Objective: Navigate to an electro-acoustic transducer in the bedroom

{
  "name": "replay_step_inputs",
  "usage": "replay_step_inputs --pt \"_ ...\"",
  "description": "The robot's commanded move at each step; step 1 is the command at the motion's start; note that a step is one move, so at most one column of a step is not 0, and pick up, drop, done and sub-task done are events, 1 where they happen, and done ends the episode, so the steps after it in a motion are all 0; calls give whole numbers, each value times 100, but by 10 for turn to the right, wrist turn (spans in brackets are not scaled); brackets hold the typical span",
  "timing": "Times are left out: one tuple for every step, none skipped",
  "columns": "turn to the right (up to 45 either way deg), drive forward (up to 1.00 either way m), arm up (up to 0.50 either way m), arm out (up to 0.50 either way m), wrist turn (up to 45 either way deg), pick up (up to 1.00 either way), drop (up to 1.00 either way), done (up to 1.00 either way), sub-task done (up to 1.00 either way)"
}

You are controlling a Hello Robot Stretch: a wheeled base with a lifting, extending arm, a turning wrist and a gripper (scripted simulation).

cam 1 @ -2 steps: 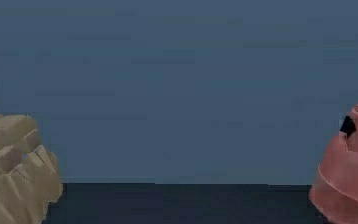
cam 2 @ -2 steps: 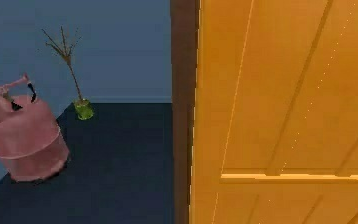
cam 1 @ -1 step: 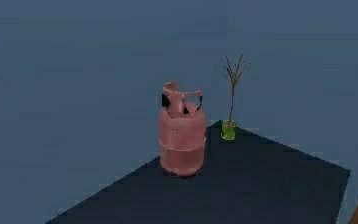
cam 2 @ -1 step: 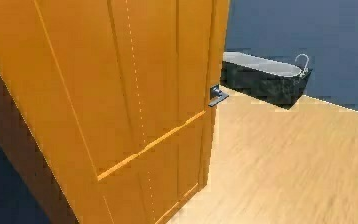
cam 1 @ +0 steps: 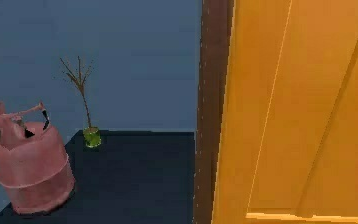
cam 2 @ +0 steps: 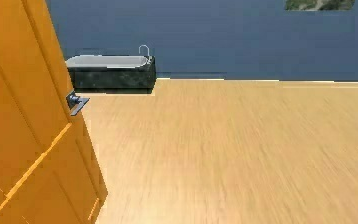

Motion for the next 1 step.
replay_step_inputs --pt "0 10 0 0 0 0 0 0 0"
